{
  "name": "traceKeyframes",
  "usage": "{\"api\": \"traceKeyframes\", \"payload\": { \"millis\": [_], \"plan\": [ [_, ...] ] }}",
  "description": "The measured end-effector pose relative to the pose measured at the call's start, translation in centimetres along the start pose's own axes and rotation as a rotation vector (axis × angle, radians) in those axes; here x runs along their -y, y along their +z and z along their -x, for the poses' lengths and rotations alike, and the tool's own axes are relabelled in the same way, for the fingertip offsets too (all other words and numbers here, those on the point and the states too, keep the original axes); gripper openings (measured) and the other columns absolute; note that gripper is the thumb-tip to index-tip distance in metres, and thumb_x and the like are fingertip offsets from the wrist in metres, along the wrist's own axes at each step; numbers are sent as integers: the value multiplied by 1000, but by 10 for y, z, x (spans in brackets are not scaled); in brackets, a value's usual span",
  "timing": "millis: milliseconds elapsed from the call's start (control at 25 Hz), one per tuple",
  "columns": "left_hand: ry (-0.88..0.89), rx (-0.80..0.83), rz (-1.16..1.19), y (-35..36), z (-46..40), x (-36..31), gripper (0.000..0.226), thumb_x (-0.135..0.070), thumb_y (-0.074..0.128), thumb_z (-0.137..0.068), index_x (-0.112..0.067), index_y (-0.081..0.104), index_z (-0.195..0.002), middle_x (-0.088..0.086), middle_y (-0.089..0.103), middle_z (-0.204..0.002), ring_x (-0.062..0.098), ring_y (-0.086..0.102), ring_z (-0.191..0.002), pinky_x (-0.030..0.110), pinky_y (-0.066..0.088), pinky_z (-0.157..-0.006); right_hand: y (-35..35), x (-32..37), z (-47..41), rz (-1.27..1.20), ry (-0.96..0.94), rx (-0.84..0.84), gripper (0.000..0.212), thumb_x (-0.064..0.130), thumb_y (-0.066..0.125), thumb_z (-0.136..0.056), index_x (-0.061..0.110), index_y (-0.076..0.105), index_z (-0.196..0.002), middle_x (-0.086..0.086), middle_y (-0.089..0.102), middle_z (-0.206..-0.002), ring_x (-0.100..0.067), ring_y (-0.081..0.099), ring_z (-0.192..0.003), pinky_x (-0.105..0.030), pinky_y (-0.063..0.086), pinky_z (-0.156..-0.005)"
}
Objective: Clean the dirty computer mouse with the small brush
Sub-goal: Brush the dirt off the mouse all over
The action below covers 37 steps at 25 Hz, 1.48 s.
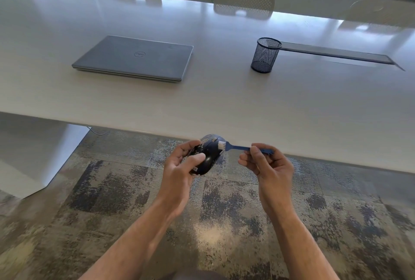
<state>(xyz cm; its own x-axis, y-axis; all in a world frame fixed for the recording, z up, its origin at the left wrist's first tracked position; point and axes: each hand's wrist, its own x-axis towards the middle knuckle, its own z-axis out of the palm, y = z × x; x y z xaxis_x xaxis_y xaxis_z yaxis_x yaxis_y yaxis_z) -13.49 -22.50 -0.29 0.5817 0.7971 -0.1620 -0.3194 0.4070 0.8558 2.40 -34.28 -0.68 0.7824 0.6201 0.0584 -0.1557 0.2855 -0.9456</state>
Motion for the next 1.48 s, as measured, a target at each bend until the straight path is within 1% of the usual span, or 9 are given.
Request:
{"api": "traceKeyframes", "payload": {
  "millis": [160,280,440,600,720,880,1000,1240,1480],
  "plan": [
    [-49,-13,30,-3,0,-1,28,-11,68,-76,-18,72,-104,22,62,-124,31,65,-105,33,57,-74,1,-1,1,3,9,-6,12,21,72,-87,20,80,-96,-13,78,-87,-28,78,-81,-35,64,-78],
    [-52,-19,20,-3,1,-1,33,-9,69,-73,-16,70,-105,23,62,-124,33,65,-105,33,58,-72,0,0,2,2,7,-4,11,22,73,-86,21,80,-95,-14,78,-86,-28,78,-80,-33,64,-77],
    [-76,0,14,-5,1,0,33,-4,69,-78,-18,68,-107,25,65,-120,33,68,-99,33,58,-72,-1,2,2,9,5,-14,13,20,73,-85,16,78,-96,-16,78,-84,-27,78,-78,-32,64,-75],
    [-136,19,78,-8,2,1,58,-9,76,-66,-23,57,-119,21,73,-106,30,71,-92,32,58,-75,-4,4,3,44,2,1,20,20,71,-85,9,74,-100,-14,78,-84,-26,78,-77,-30,64,-75],
    [-165,11,88,-8,2,3,71,-8,77,-63,-18,47,-126,18,76,-99,28,73,-89,31,58,-73,-5,7,3,51,-2,8,20,19,71,-85,7,73,-100,-14,78,-83,-26,78,-77,-31,64,-75],
    [-162,-34,159,-5,3,0,65,-3,73,-66,-13,44,-124,23,66,-108,26,74,-85,30,58,-69,-13,17,1,4,-35,19,13,18,71,-86,12,76,-96,-15,78,-81,-26,77,-75,-34,64,-74],
    [-153,-55,207,-6,3,-2,66,-2,72,-67,-12,42,-125,25,62,-112,27,74,-86,31,59,-69,-23,24,5,20,-49,95,11,16,70,-85,16,78,-94,-15,78,-82,-26,77,-75,-35,64,-75],
    [-163,-52,227,-1,1,-3,59,-1,69,-70,-8,43,-123,25,61,-115,28,73,-90,35,60,-73,-24,18,17,106,-50,261,15,6,68,-84,2,70,-98,-12,79,-83,-24,78,-74,-31,63,-73],
    [-185,-21,213,0,0,-2,58,-3,70,-71,-6,44,-123,24,64,-114,27,73,-92,31,59,-71,-20,9,6,113,-46,141,12,11,70,-85,8,73,-97,-13,78,-82,-26,78,-78,-35,64,-77]
  ]
}}
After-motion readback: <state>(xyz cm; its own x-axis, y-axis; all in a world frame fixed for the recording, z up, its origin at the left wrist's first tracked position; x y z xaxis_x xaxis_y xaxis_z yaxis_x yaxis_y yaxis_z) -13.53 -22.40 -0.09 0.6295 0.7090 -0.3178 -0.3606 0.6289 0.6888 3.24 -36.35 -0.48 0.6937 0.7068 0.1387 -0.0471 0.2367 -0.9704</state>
